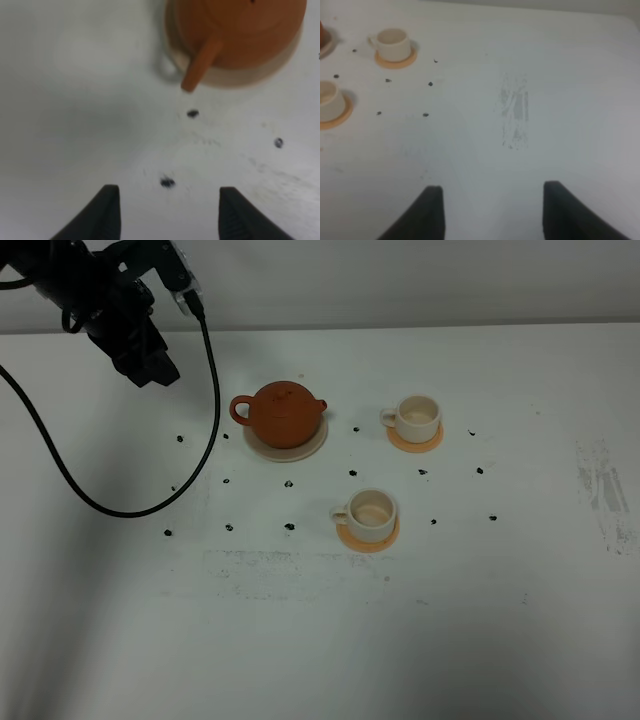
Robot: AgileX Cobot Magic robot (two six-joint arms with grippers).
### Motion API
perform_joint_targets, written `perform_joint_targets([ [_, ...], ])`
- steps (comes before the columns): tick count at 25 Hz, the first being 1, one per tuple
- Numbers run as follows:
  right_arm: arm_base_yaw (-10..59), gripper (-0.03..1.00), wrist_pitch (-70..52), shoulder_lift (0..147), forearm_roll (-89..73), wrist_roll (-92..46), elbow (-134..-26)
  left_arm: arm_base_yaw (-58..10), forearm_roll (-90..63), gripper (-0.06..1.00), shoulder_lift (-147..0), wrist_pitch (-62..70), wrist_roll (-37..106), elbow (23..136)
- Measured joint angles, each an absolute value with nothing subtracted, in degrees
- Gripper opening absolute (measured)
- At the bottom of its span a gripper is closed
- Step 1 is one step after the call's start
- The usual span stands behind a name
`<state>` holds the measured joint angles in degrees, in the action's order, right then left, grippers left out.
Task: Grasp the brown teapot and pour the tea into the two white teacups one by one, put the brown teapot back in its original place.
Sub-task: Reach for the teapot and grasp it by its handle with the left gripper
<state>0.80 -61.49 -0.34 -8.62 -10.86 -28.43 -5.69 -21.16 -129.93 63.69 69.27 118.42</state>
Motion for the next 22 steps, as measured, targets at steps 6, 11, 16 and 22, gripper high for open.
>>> perform_joint_targets([
  [6,0.80,0.46,-61.49,-0.34,-8.62,-10.86,-28.43,-7.62,-22.52,0.47,-134.39,63.74,78.93,122.71],
  [11,0.80,0.46,-61.49,-0.34,-8.62,-10.86,-28.43,-8.62,-22.72,0.47,-134.57,63.77,81.31,123.34],
  [16,0.80,0.46,-61.49,-0.39,-8.62,-10.86,-28.43,-10.29,-20.71,0.47,-134.69,63.61,81.86,123.38],
  [22,0.80,0.46,-61.49,-0.39,-8.62,-10.86,-28.43,-12.31,-17.98,0.47,-136.36,63.48,83.89,123.38],
])
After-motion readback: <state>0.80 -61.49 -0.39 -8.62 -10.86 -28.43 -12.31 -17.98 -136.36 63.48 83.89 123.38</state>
